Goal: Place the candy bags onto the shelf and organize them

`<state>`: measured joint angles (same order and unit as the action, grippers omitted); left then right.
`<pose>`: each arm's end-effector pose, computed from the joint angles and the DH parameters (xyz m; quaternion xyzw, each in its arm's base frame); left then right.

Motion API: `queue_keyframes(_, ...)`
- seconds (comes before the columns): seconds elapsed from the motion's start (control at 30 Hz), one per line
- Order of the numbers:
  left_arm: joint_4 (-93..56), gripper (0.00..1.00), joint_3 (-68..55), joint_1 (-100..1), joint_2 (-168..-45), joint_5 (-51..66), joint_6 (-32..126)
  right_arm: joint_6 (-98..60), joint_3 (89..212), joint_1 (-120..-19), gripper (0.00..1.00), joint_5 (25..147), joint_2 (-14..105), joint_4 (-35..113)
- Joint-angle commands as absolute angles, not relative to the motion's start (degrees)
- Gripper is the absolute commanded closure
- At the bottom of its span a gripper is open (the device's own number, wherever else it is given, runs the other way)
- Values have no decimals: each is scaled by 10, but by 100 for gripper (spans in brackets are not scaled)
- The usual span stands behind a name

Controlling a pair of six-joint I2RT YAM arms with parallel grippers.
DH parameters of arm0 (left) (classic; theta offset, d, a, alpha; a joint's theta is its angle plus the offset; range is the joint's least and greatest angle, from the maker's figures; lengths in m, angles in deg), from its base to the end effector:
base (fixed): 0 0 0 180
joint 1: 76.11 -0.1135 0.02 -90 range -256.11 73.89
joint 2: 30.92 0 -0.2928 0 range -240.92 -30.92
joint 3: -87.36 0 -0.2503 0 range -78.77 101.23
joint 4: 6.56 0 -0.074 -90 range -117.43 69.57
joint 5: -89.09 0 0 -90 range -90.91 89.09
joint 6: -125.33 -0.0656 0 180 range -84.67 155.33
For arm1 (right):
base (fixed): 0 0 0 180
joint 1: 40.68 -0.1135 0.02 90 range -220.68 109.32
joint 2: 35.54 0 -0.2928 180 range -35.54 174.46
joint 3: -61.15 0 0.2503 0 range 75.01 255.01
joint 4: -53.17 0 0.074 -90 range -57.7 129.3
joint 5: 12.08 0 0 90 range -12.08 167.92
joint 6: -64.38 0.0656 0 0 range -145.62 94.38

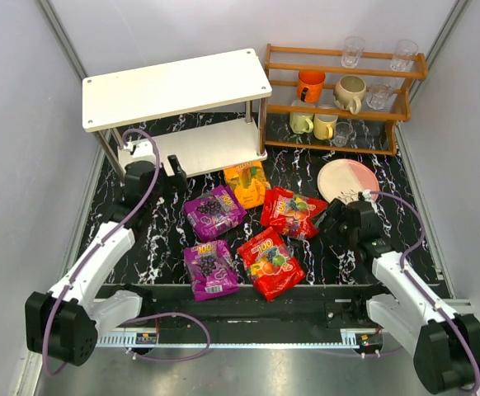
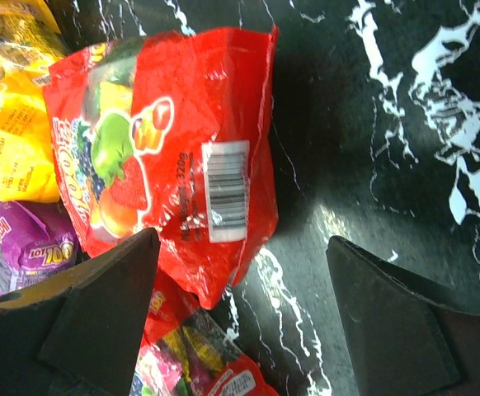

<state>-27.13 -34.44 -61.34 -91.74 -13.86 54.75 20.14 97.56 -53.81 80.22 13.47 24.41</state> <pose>0.2494 -0.0506 0.3034 -0.0957 0.8263 -0.0708 0.5505 0.1717 0.0428 0.1877 0.2480 0.8767 0.2183 0.3496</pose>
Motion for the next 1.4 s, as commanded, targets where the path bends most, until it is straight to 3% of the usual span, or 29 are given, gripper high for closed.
queue_keyframes(0.0, -312, 1, -344, -611, -863, 2, 586, 170, 972, -534, 10, 770, 160, 358)
queue_keyframes(0.23, -335, 1, -376, -607, -808, 26, 588, 188, 925, -521, 18, 830, 251, 538)
queue_keyframes(0.37, -348, 1, -380, -607, -798, 44, 582, 203, 926, -509, 5, 896, 335, 614)
queue_keyframes(0.43, -356, 1, -382, -607, -794, 51, 582, 214, 920, -501, 20, 944, 375, 676)
queue_keyframes(0.5, -359, 1, -383, -607, -789, 54, 583, 232, 908, -495, 48, 972, 385, 713)
queue_keyframes(0.63, -370, 1, -381, -607, -774, 58, 581, 216, 908, -494, 93, 1016, 327, 726)
queue_keyframes(0.73, -389, 1, -367, -607, -770, 59, 577, 173, 950, -494, 100, 1006, 222, 616)
queue_keyframes(0.8, -407, 1, -357, -607, -770, 64, 574, 133, 1009, -495, 100, 993, 147, 546)
queue_keyframes(0.93, -426, 1, -344, -607, -774, 70, 567, 62, 1142, -497, 100, 951, 104, 372)
queue_keyframes(1.37, -455, 1, -350, -607, -767, 68, 553, -79, 1533, -579, 100, 902, 282, 260)
